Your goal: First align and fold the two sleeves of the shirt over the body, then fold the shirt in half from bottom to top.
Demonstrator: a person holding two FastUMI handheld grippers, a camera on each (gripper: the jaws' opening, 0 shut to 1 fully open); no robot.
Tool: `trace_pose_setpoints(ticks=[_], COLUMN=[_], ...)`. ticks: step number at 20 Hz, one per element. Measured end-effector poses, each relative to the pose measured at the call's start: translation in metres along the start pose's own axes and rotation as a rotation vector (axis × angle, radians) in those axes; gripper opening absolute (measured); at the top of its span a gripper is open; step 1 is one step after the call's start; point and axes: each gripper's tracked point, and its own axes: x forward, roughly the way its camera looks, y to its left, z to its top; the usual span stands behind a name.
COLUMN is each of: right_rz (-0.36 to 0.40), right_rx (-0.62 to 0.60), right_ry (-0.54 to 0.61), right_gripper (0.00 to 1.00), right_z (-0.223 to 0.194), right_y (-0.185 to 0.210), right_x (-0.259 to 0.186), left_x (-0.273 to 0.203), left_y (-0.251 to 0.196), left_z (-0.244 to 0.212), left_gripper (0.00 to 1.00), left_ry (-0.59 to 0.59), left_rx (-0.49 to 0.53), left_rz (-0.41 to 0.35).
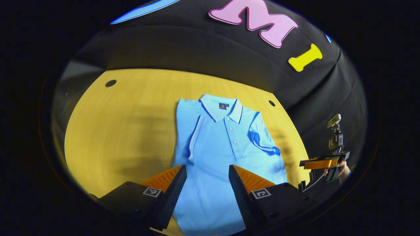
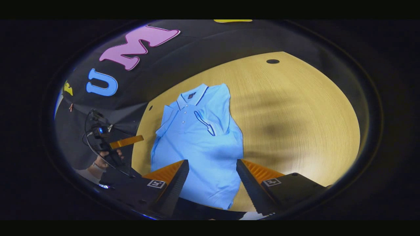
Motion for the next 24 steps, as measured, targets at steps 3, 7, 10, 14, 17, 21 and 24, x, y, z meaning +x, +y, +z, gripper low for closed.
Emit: trace_pose_setpoints(ticks=[3,7,10,14,17,21,24], right_rz=[0.005,0.041,0.059,0.063,0.126,0.195,0.221], right_rx=[0.031,0.07,0.124,0.173,0.245,0.32,0.375], right_ry=[0.012,0.043,0.082,0.146,0.146,0.144,0.157], right_gripper=[0.91,0.91,0.92,0.91,0.88,0.82,0.9], right_z=[-0.027,-0.07,-0.103,-0.147,-0.156,-0.16,-0.16], right_y=[-0.003,-0.004,-0.011,-0.024,-0.014,-0.003,0.003], right_x=[-0.004,-0.007,-0.007,-0.008,-0.01,-0.006,0.004], left_x=[-0.036,-0.068,-0.077,-0.079,-0.077,-0.075,-0.076], left_y=[0.019,0.034,0.036,0.038,0.032,0.024,0.016], left_z=[-0.036,-0.097,-0.144,-0.187,-0.214,-0.239,-0.242], left_gripper=[0.84,0.84,0.84,0.84,0.84,0.84,0.82], left_ry=[0.008,0.057,0.119,0.184,0.242,0.298,0.304], left_rx=[-0.059,-0.108,-0.131,-0.149,-0.195,-0.221,-0.299], left_rz=[0.013,0.009,-0.012,-0.032,-0.064,-0.109,-0.159])
